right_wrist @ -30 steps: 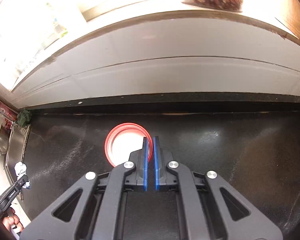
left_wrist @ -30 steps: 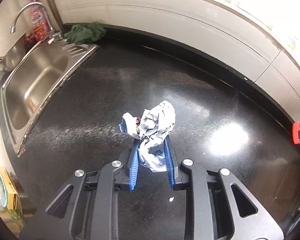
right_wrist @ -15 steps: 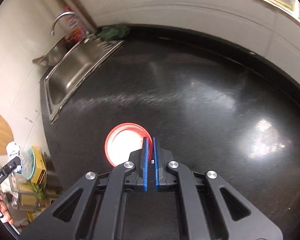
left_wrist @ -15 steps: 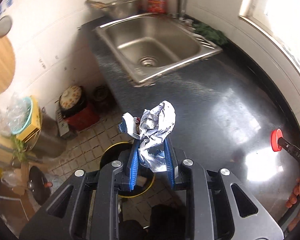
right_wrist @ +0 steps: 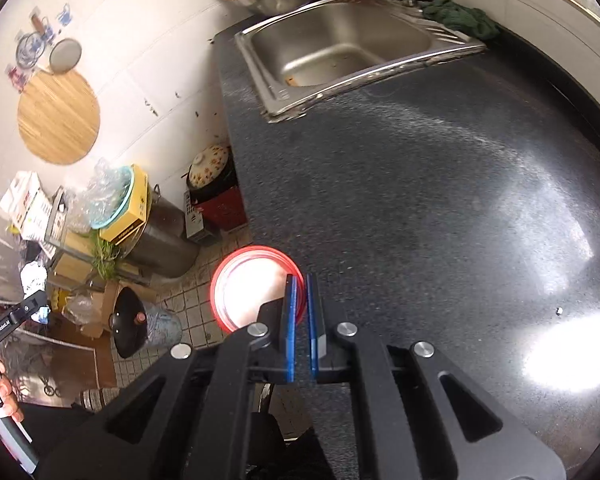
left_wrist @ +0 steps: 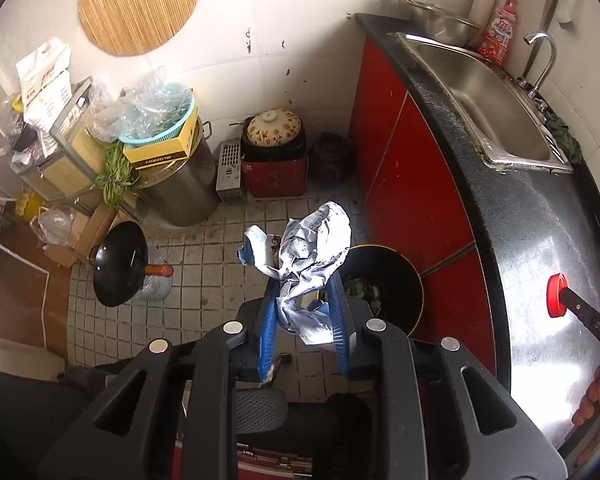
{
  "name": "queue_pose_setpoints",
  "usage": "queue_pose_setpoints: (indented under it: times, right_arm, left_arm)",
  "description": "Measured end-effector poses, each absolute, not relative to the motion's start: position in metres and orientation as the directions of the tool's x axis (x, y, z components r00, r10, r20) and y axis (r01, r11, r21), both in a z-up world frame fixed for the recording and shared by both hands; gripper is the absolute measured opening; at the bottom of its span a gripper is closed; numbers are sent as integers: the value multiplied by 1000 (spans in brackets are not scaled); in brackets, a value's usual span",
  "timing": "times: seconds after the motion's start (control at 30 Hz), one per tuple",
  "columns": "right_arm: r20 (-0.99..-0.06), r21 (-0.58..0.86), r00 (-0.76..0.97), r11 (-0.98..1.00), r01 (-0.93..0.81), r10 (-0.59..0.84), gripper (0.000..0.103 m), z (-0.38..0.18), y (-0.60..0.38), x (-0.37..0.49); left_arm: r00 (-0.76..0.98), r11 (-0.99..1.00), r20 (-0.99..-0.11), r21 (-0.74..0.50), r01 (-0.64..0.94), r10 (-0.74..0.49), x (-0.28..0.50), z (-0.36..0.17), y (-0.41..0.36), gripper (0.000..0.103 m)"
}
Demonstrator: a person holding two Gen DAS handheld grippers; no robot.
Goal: Collect trash
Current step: 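Carry the foil and red lid over the black bin, then open both grippers to drop the foil and lid into the bin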
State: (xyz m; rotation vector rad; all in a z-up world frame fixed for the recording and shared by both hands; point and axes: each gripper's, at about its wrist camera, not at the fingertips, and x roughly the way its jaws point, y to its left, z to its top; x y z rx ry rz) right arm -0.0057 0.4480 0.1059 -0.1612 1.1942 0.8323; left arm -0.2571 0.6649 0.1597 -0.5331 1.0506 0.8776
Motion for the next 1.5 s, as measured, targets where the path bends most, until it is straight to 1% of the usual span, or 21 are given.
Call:
queue_pose_setpoints:
  times: [0.17, 0.33, 0.57, 0.8, 0.93, 1.0, 1.03, 1.07, 1.1, 1.13, 1.17, 1.2, 1.23, 1.27, 1.37, 1.43, 1.5]
  right_arm:
    - [-881, 280, 79, 649, -707, 466, 6, 103, 474, -22]
    - [-889, 263, 64, 621, -739, 453, 6, 103, 487, -32]
    - [-899, 261, 48, 621, -739, 435, 6, 99, 493, -29]
    - [-897, 250, 52, 601, -759, 440, 6, 108, 497, -30]
    - [-896, 281, 24, 608, -743, 443, 6, 107, 498, -28]
    - [-891, 320, -16, 605, -730, 453, 6, 107, 502, -26]
    - [-889, 341, -43, 597, -726, 456, 6, 108, 507, -26]
    - [-887, 353, -58, 593, -724, 458, 6, 112, 512, -25]
    - [-885, 363, -67, 592, -720, 461, 8, 116, 515, -24]
    - [-879, 373, -67, 593, -713, 472, 21, 122, 517, -23]
    - [-871, 382, -60, 597, -705, 487, 39, 129, 518, -20]
    - [-855, 402, -55, 594, -697, 515, 89, 137, 516, -17]
    - [-834, 420, -37, 590, -690, 551, 95, 146, 512, -13]
    - [-823, 425, -24, 588, -688, 567, 96, 155, 508, -9]
    - [-802, 413, 39, 601, -684, 596, 96, 177, 487, 7]
    - [-794, 348, 165, 659, -667, 586, 96, 190, 454, 20]
    - [-805, 238, 309, 753, -614, 506, 96, 192, 409, 34]
  left_arm:
    - [215, 572, -912, 25, -820, 348, -243, 146, 659, 23]
    - [217, 594, -929, 4, -804, 299, -228, 125, 650, 23]
    - [227, 634, -938, -9, -773, 263, -207, 112, 640, 23]
    - [239, 660, -942, -25, -751, 235, -194, 103, 635, 23]
    - [240, 669, -947, -36, -742, 215, -191, 99, 636, 23]
    - [257, 683, -951, -75, -726, 169, -188, 95, 635, 25]
    - [273, 695, -954, -112, -711, 126, -184, 92, 634, 31]
    - [274, 700, -956, -126, -703, 104, -181, 90, 632, 50]
    - [266, 700, -958, -117, -704, 108, -180, 90, 629, 64]
    - [257, 697, -956, -89, -712, 141, -181, 92, 628, 88]
    - [252, 694, -950, -54, -718, 187, -182, 97, 627, 92]
    - [246, 693, -946, -32, -720, 212, -187, 103, 627, 92]
    - [235, 695, -945, -12, -719, 227, -188, 106, 628, 93]
    - [223, 695, -946, 4, -719, 235, -189, 109, 630, 96]
    - [194, 688, -945, 43, -725, 264, -187, 118, 636, 96]
    - [190, 690, -942, 58, -721, 278, -178, 125, 634, 96]
    - [199, 712, -941, 61, -699, 276, -162, 130, 627, 96]
